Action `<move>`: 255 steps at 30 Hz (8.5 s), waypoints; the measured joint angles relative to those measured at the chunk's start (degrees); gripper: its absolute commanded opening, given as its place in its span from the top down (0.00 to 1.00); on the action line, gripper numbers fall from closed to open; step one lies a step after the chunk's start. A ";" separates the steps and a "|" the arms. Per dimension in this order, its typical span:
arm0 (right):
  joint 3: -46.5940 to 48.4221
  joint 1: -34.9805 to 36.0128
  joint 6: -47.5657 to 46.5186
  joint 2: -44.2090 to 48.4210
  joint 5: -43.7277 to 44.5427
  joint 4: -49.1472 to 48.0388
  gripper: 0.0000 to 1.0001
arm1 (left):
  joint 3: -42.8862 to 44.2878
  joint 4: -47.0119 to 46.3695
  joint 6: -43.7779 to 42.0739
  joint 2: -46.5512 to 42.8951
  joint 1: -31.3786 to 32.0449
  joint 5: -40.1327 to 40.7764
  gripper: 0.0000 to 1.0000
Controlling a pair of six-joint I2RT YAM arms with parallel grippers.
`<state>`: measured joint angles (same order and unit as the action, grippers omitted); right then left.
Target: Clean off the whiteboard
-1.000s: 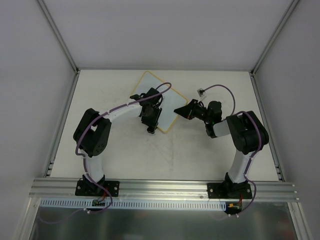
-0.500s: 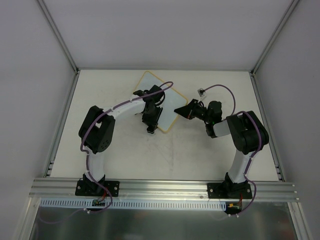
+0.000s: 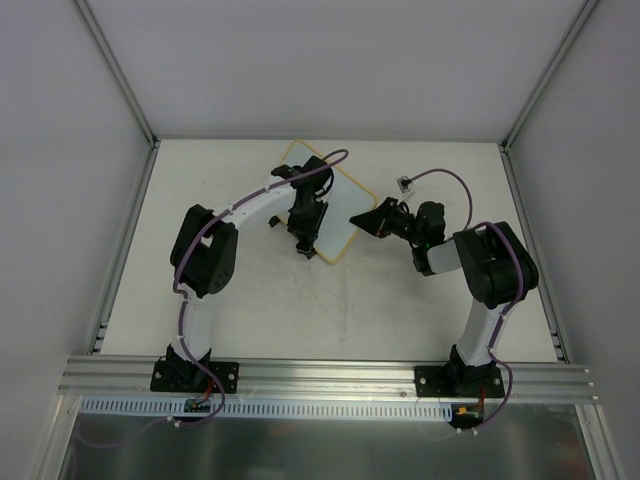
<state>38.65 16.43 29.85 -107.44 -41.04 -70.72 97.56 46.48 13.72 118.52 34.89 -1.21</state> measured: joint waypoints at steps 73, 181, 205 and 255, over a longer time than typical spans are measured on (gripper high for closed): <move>0.02 0.24 0.72 -0.04 0.00 0.09 1.00 | -61.75 -102.18 1.55 -19.56 4.17 8.98 1.00; 0.02 0.04 1.03 -0.04 -0.15 0.13 0.91 | -62.88 -33.75 18.27 -45.05 -6.34 4.83 0.42; -5.92 -3.15 0.15 5.53 2.38 -2.73 0.20 | -66.69 -32.24 15.54 -71.25 -6.34 8.96 0.01; -34.82 -8.74 -15.56 98.57 25.22 68.65 0.01 | -78.49 -32.52 10.64 -96.94 -6.34 9.18 0.01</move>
